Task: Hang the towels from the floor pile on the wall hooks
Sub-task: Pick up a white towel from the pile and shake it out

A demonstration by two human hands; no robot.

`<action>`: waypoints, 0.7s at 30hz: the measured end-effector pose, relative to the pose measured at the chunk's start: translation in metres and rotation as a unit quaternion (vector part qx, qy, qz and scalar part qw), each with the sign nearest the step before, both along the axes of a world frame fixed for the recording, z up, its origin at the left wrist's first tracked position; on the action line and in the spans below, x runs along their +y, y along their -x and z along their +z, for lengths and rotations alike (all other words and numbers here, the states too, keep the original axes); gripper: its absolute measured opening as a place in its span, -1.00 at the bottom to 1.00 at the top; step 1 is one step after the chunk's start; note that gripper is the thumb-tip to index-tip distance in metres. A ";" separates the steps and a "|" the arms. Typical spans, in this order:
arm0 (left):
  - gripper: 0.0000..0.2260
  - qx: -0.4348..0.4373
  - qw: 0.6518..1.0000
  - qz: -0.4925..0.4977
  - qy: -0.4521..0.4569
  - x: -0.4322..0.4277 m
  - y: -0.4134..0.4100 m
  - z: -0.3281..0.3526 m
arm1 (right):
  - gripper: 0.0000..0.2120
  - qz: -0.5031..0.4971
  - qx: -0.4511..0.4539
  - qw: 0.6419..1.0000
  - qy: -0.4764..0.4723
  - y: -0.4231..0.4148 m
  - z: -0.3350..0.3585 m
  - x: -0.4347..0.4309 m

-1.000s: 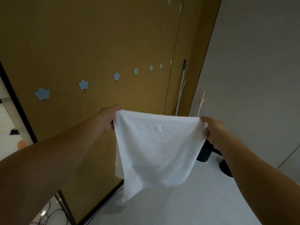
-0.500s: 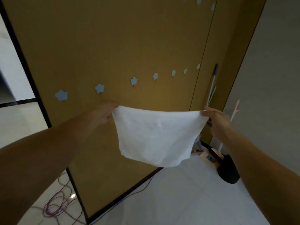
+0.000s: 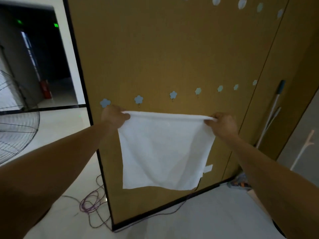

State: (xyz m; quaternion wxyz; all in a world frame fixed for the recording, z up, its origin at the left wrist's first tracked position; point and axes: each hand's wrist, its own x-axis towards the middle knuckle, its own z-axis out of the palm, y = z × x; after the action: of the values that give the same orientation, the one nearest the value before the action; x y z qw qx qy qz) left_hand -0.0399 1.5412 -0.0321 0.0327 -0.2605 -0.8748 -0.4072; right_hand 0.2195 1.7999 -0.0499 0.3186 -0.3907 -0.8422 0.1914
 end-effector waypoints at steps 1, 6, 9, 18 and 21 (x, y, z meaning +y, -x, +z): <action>-0.72 0.018 1.000 0.018 -0.007 -0.008 0.001 0.000 | -0.73 0.000 0.004 1.000 -0.023 0.008 0.000 -0.003; -0.80 0.123 0.989 0.078 0.019 -0.037 0.000 0.004 | -0.83 0.050 0.057 0.996 -0.052 0.047 0.005 -0.021; -0.78 0.168 0.983 0.077 -0.005 -0.049 0.006 0.007 | -0.86 0.087 0.110 0.990 -0.004 0.068 0.010 -0.037; -0.73 0.126 0.983 0.012 -0.134 -0.082 0.051 0.012 | -0.84 0.277 0.111 0.940 0.164 0.143 0.022 -0.094; -0.75 0.108 0.986 -0.008 -0.127 -0.095 0.079 0.010 | -0.81 0.313 0.044 0.939 0.135 0.172 0.025 -0.112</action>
State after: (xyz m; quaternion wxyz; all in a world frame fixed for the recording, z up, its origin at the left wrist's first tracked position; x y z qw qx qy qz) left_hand -0.1187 1.4463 -0.0216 0.1567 -0.3034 -0.8052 -0.4848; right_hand 0.0477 1.6878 -0.0248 0.2236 -0.1380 -0.8731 0.4108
